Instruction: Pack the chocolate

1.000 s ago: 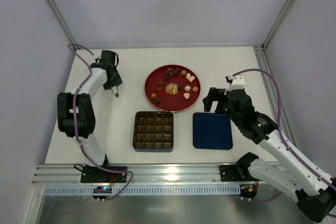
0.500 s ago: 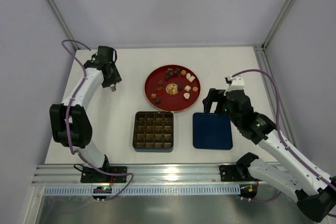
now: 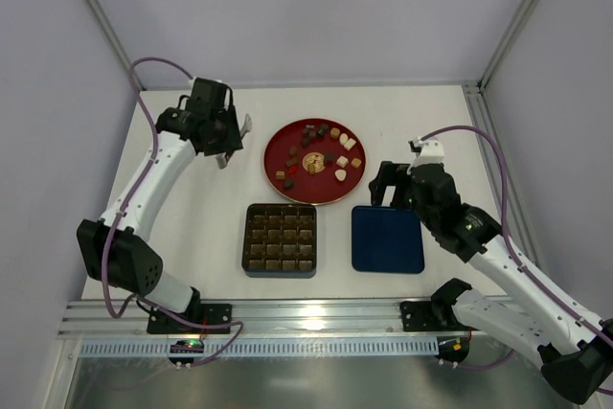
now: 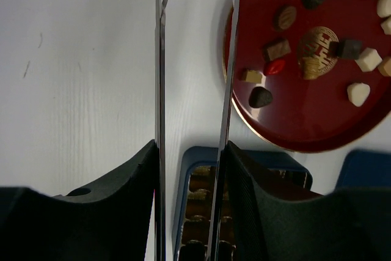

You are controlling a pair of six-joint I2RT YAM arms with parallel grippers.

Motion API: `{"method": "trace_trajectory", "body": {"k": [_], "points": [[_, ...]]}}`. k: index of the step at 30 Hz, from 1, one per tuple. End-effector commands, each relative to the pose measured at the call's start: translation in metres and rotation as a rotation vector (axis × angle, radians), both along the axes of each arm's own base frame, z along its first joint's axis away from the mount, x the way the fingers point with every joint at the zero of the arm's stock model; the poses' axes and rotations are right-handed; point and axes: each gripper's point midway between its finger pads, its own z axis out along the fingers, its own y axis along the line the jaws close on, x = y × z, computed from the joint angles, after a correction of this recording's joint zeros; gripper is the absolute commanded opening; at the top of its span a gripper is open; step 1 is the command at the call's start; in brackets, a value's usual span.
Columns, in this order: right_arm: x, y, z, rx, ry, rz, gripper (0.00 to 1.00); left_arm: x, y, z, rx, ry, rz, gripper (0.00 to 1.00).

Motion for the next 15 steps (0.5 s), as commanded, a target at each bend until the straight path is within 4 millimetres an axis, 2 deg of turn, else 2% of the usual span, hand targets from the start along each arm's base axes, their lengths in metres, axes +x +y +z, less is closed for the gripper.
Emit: {"method": "trace_trajectory", "body": {"k": [1,9,10,15], "points": [[0.004,0.004,0.009,0.034,-0.027,-0.006,1.0,-0.017,-0.021,0.03,-0.034,-0.04,-0.098,0.46],[0.002,0.003,0.006,0.039,-0.018,-0.01,1.0,-0.042,-0.07,0.038,-0.058,-0.03,-0.253,0.46],[0.001,0.003,0.004,0.037,-0.015,-0.012,1.0,-0.048,-0.081,0.038,-0.056,-0.025,-0.286,0.46],[0.0,0.002,0.003,0.039,-0.012,-0.017,1.0,-0.05,-0.111,0.031,-0.057,-0.004,-0.344,0.46]]}}
